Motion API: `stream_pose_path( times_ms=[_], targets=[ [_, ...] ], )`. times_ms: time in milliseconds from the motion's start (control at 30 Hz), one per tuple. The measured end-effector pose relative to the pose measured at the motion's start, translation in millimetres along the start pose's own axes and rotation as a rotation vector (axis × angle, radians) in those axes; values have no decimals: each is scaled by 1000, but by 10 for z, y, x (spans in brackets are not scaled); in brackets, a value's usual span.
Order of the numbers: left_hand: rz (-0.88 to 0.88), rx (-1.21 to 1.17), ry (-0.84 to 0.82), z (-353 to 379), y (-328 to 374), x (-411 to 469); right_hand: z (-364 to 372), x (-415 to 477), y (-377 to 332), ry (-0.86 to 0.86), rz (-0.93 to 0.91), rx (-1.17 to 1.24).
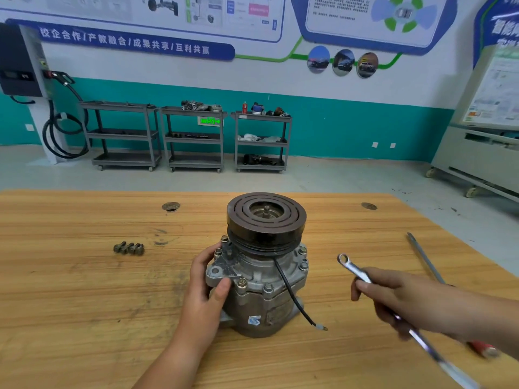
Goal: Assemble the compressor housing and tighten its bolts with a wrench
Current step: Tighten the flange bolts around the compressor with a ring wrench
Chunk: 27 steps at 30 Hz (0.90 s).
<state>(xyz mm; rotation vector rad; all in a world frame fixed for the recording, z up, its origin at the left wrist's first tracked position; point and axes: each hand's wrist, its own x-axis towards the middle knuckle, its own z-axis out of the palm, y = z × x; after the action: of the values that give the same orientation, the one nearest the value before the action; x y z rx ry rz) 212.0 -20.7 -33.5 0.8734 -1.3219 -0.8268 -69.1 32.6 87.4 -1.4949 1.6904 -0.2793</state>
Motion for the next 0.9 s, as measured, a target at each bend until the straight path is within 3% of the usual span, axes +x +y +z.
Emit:
stream_pose_path(
  times_ms=[67, 133, 367, 567, 900],
  targets=[
    [2, -6, 2, 0, 5, 3, -92, 92, 70, 117, -86, -516],
    [-3, -16, 6, 3, 24, 6, -210, 209, 52, 219, -142, -722],
    [46, 43, 32, 37, 60, -18, -572, 545, -148, 169, -431, -675],
    [-24, -14, 16, 19, 37, 35, -570, 617, -279, 154, -494, -661],
    [-66, -1, 14, 0, 17, 45, -542, 717, -637, 47, -461, -900]
  ],
)
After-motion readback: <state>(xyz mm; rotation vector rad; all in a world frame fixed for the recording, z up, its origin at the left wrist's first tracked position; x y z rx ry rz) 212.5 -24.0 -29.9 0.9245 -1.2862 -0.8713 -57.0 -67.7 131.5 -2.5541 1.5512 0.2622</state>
